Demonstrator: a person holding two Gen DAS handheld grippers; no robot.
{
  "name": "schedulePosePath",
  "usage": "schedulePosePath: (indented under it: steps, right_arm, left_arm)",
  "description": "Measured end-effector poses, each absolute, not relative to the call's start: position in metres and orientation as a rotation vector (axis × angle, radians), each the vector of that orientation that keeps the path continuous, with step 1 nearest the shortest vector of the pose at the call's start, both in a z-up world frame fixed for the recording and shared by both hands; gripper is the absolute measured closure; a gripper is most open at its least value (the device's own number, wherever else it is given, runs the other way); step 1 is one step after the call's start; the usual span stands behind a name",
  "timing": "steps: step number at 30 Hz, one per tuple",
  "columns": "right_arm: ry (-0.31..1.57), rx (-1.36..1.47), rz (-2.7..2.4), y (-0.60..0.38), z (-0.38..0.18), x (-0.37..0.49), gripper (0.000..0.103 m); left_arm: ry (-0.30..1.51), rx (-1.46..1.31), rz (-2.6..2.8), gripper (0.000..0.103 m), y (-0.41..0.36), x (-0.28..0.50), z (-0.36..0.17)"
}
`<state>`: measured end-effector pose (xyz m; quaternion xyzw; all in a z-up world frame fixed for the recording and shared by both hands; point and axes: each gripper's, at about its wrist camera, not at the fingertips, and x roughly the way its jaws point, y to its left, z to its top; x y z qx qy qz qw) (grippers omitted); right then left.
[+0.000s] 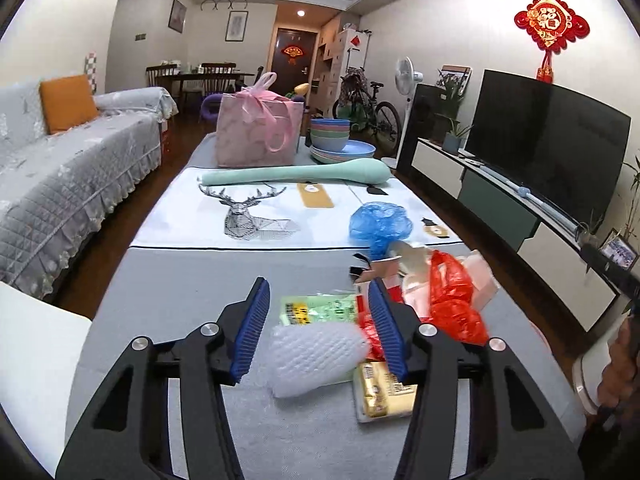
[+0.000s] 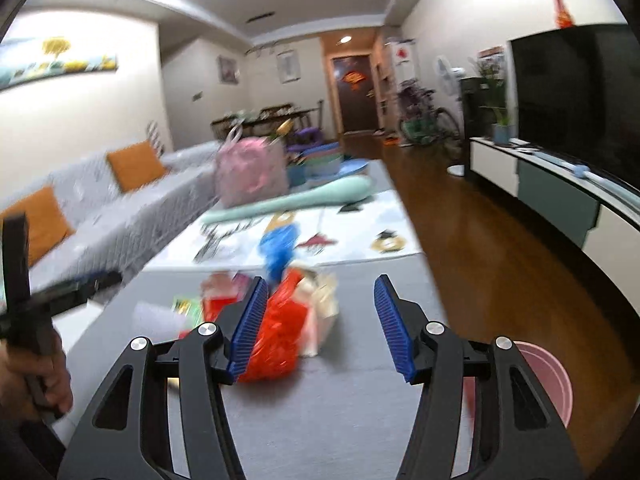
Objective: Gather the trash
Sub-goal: 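Grasp the red plastic bag with the right tool while the left tool grasps bubble wrap, then carry the red bag and bubble wrap in both tools over the wastebasket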
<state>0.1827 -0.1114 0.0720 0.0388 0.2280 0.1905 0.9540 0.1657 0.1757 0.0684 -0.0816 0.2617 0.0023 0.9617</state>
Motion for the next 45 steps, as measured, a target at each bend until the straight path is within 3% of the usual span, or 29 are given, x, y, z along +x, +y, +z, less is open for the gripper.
schedulePosePath:
  steps: [17,22,24,25,27,31,35,45]
  right_arm:
    - [0.663,-0.055,0.499,-0.023,0.015,0.219,0.040]
    - [0.687,-0.088,0.500,-0.018,0.009,0.219,0.041]
    - [0.690,-0.089,0.512,-0.018,0.010,0.217,0.048]
    - [0.690,-0.095,0.521,-0.016,0.010,0.215,0.057]
    - [0.684,-0.114,0.523,-0.015,0.012,0.213,0.062]
    - [0.680,-0.118,0.534,-0.018,0.013,0.209,0.079]
    - [0.661,-0.101,0.540,-0.024,0.020,0.203,0.086]
    - [0.580,-0.103,0.511,-0.038,0.037,0.187,0.091]
  left_arm:
    - [0.726,-0.162,0.015,0.052,0.187,0.195,0.018]
    - [0.746,-0.169,-0.004,0.064,0.184,0.194,0.014]
    - [0.751,-0.162,-0.005,0.075,0.184,0.194,0.014]
    - [0.756,-0.159,-0.004,0.077,0.184,0.194,0.014]
    - [0.760,-0.167,-0.006,0.087,0.184,0.194,0.015]
    - [0.745,-0.170,-0.017,0.092,0.184,0.189,0.020]
    - [0.722,-0.164,-0.024,0.093,0.182,0.183,0.027]
    - [0.644,-0.142,-0.012,0.093,0.177,0.169,0.046]
